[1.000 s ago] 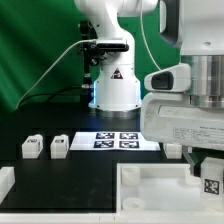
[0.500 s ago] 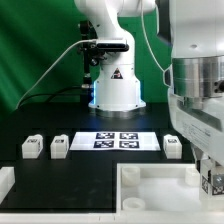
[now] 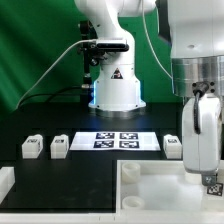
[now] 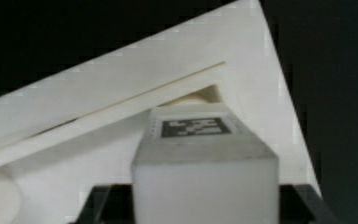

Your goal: Assemble one leg

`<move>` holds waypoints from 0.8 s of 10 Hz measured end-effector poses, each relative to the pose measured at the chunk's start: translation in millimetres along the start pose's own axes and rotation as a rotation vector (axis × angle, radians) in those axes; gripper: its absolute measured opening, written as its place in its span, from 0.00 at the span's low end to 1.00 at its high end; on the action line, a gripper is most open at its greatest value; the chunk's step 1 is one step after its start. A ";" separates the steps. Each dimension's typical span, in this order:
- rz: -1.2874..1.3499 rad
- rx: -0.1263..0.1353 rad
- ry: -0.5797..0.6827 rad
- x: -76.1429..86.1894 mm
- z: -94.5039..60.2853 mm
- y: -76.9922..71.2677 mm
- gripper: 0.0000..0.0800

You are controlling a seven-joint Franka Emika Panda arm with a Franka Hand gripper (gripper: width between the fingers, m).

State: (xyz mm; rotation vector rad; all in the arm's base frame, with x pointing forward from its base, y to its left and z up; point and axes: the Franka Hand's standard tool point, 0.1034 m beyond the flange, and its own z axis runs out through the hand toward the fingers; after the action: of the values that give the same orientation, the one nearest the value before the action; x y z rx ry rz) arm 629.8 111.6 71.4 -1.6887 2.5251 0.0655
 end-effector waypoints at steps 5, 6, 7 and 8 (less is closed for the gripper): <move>-0.042 0.003 0.003 -0.5 0.2 1.7 0.60; -0.051 0.010 -0.001 -3.1 -1.6 6.8 0.77; -0.058 0.014 -0.007 -4.2 -7.1 13.5 0.80; -0.065 0.025 -0.018 -5.1 -15.4 19.1 0.81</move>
Offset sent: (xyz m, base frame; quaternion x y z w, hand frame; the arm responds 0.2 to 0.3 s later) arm 0.0000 0.0000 0.0000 0.0000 0.0000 0.0000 1.0000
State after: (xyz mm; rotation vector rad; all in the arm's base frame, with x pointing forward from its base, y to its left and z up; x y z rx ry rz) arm 613.2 122.2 86.8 -1.7510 2.4462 0.0433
